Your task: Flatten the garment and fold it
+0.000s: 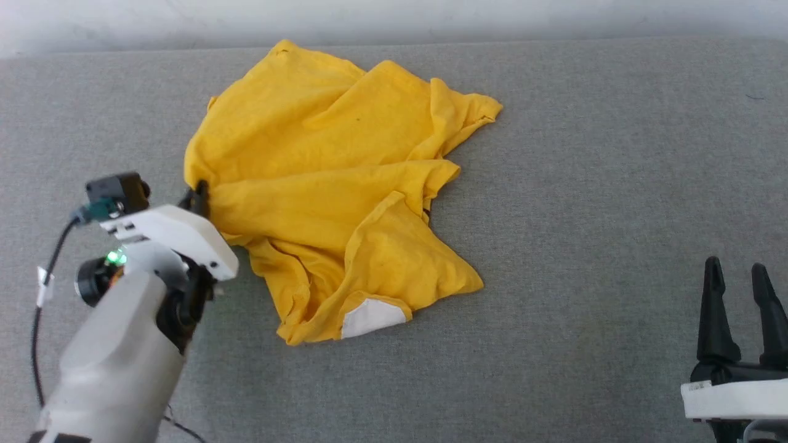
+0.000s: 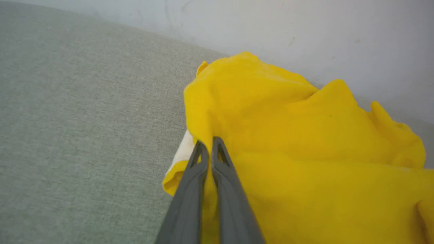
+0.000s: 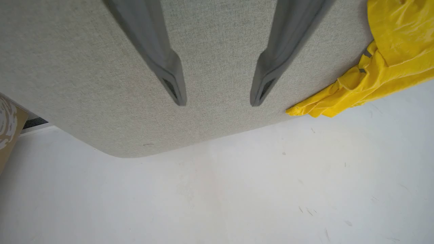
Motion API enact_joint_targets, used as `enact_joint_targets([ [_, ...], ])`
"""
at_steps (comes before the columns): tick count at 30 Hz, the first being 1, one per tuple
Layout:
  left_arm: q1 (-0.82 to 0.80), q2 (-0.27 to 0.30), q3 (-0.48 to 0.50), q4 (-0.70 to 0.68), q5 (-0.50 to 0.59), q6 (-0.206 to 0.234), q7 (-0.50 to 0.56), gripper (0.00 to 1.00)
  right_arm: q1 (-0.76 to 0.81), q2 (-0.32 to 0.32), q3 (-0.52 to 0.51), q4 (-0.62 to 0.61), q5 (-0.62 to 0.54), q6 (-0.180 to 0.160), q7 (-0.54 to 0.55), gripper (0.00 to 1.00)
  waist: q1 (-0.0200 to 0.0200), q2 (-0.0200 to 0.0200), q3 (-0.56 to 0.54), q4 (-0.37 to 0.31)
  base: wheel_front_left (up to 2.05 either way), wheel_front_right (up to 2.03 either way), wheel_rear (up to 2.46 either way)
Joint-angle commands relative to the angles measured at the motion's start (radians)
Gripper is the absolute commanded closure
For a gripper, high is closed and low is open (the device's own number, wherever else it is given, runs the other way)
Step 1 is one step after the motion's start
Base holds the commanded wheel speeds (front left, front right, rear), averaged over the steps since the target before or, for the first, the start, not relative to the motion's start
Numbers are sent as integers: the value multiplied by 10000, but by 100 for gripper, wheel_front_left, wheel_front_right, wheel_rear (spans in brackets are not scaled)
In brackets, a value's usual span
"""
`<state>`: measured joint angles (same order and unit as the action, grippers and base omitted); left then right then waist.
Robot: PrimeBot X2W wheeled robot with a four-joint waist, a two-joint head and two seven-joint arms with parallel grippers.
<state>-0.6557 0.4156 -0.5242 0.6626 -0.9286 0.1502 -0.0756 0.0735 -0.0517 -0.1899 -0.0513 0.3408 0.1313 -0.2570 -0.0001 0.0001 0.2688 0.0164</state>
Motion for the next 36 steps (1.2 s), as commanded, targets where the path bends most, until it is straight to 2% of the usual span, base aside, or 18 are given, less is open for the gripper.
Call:
enact_joint_targets([
  [1,293,-159,75,-309,-130,-182,-297,0,151,14,-28,67,-88,-6,-47,0,1,-1,-71,101,0,0,0],
  [6,695,-402,417,-1390,-105,-172,-1432,0,213,15,57,181,-118,-6,-17,0,1,-1,-415,211,0,0,0],
  [9,982,-372,538,-2547,630,41,-1794,0,272,15,81,214,-124,-6,11,0,1,-1,-671,224,0,0,0],
  [10,982,-372,538,-2547,630,41,-1794,0,272,15,81,214,-124,-6,11,0,1,-1,-671,224,0,0,0],
  [13,1623,-309,999,-4314,2031,385,-1852,0,347,15,114,249,-88,-6,22,0,1,-1,-865,198,0,0,0],
  [15,2325,-303,1416,-5597,3389,762,-1856,0,412,15,101,250,-51,-6,20,0,1,-1,-932,207,0,0,0],
  [19,4016,-611,1990,-7550,5454,1193,-1858,0,532,15,101,264,27,-6,10,0,1,-1,-1004,201,0,0,0],
  [23,5588,-979,2550,-8767,6815,1520,-1859,0,594,15,104,291,97,-6,-1,0,1,-1,-1048,186,0,0,0],
  [27,6812,-1232,2732,-9152,7604,1683,-1860,0,650,15,47,317,131,-6,-13,0,1,-1,-1089,256,0,0,0],
  [32,7147,-1400,2722,-9074,7744,1274,-1860,0,641,15,4,355,163,-6,-24,0,1,-1,-1102,388,0,0,0],
  [36,6623,-1403,2354,-8588,7305,420,-1698,0,568,15,27,371,175,-6,-29,0,1,-1,-999,479,0,0,0],
])
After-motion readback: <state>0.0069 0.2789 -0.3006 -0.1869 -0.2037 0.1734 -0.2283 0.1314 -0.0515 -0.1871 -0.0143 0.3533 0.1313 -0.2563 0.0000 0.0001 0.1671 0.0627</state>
